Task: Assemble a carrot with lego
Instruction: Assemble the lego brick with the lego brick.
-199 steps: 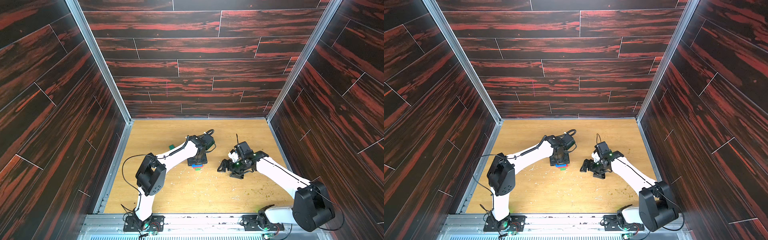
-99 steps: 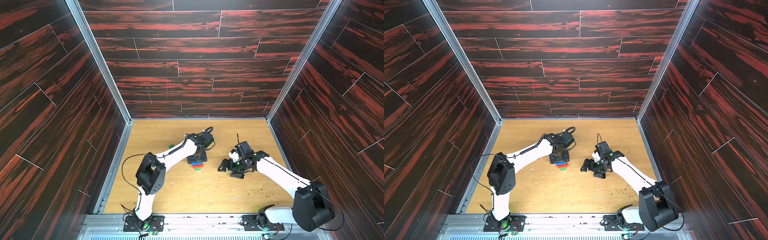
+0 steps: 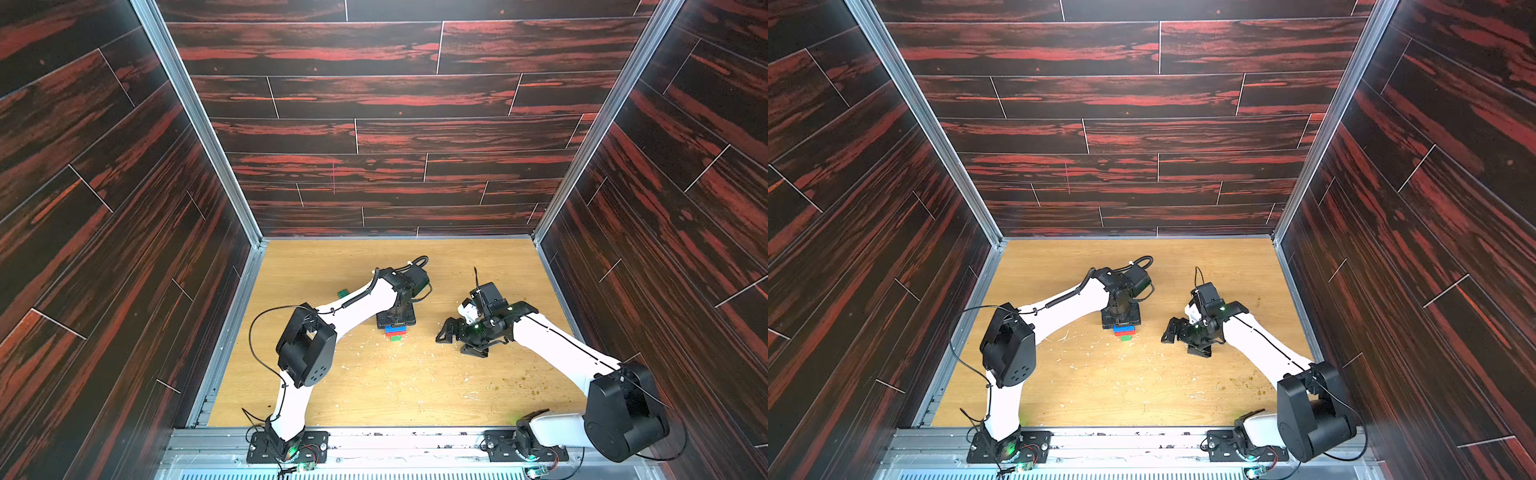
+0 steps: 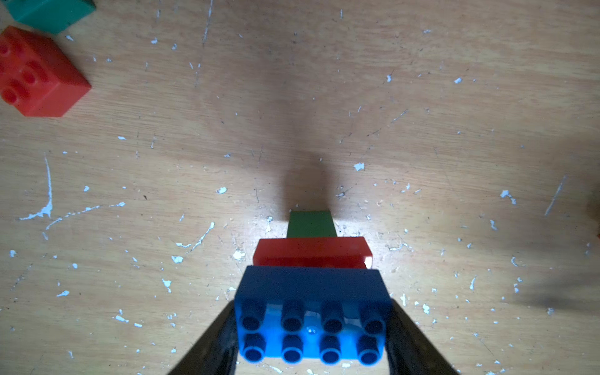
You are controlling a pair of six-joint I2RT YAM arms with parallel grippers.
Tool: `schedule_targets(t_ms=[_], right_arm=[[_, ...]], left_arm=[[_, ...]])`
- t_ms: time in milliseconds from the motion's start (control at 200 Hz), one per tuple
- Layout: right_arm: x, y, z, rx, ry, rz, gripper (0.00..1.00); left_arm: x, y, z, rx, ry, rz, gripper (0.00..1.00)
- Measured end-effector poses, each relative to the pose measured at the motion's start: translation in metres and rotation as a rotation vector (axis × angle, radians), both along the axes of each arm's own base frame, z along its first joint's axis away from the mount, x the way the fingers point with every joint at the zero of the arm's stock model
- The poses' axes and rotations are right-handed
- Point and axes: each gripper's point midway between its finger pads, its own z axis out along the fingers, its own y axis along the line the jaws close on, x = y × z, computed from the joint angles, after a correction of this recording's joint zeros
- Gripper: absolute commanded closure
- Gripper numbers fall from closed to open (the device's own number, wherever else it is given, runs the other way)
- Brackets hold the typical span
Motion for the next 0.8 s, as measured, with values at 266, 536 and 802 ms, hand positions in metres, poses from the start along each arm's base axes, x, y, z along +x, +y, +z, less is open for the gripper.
schedule_targets(t_ms=[266, 536, 802], right_arm=[[0.0001, -0.0004, -0.0026, -0.004, 0.009, -0.002, 0.07], [0.0012, -0.0016, -0.0029, -0.004, 0.01, -0.007, 0.07], [0.0025, -0.0028, -0.003, -0.005, 0.011, -0.012, 0.07]], left_arm=[[0.0, -0.0004, -0.0047, 0.005, 0.008, 0.0, 0.55], [0.0002, -0.0012, -0.0053, 0.002, 0.009, 0.003, 0.55], [0.0001, -0.0019, -0.0076, 0.01, 0.022, -0.001, 0.55]])
